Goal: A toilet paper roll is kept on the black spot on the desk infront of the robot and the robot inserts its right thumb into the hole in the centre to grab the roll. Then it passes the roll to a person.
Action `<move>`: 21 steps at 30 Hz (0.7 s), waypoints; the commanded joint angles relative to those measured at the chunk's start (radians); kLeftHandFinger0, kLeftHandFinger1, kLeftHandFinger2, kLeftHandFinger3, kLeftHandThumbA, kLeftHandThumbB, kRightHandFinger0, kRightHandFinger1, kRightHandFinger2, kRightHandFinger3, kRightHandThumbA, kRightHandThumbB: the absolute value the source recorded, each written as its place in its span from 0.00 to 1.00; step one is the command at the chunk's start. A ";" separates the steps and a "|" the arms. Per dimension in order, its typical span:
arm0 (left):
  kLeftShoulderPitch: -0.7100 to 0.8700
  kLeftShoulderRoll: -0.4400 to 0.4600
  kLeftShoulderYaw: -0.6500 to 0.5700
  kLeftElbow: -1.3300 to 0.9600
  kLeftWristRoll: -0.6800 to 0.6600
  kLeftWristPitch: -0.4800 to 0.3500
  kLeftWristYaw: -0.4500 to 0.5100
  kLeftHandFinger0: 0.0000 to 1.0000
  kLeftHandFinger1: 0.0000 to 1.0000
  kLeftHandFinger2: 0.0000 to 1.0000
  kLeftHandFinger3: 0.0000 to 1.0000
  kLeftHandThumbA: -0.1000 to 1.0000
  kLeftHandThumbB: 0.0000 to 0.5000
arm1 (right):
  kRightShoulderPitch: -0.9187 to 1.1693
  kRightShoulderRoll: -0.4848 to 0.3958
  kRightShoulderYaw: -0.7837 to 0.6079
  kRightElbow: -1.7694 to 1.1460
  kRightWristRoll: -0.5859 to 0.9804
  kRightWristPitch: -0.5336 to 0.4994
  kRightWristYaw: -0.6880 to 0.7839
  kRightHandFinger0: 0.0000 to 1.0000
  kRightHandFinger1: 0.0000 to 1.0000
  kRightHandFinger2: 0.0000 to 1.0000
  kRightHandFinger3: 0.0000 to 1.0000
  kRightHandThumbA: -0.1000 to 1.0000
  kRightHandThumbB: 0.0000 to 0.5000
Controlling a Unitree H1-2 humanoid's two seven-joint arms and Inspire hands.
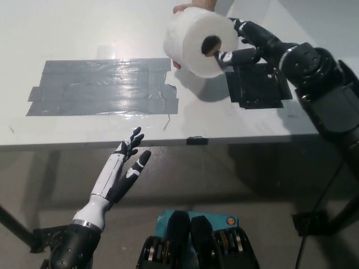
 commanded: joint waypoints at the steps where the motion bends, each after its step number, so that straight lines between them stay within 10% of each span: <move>1: -0.033 0.002 0.000 -0.024 -0.016 0.004 -0.015 1.00 1.00 1.00 1.00 0.90 0.04 | -0.049 -0.053 -0.042 -0.063 -0.004 0.025 0.095 1.00 1.00 1.00 1.00 0.67 1.00; 13: -0.033 0.001 -0.001 -0.010 -0.019 -0.011 -0.012 1.00 1.00 1.00 1.00 0.89 0.02 | 0.057 -0.090 -0.189 -0.336 -0.067 0.061 -0.038 1.00 1.00 1.00 1.00 0.99 0.95; 21: -0.022 -0.006 0.004 -0.010 -0.027 -0.011 -0.007 1.00 1.00 1.00 1.00 0.89 0.03 | 0.338 -0.110 -0.249 -0.889 -0.092 0.113 -0.031 1.00 1.00 1.00 1.00 1.00 0.88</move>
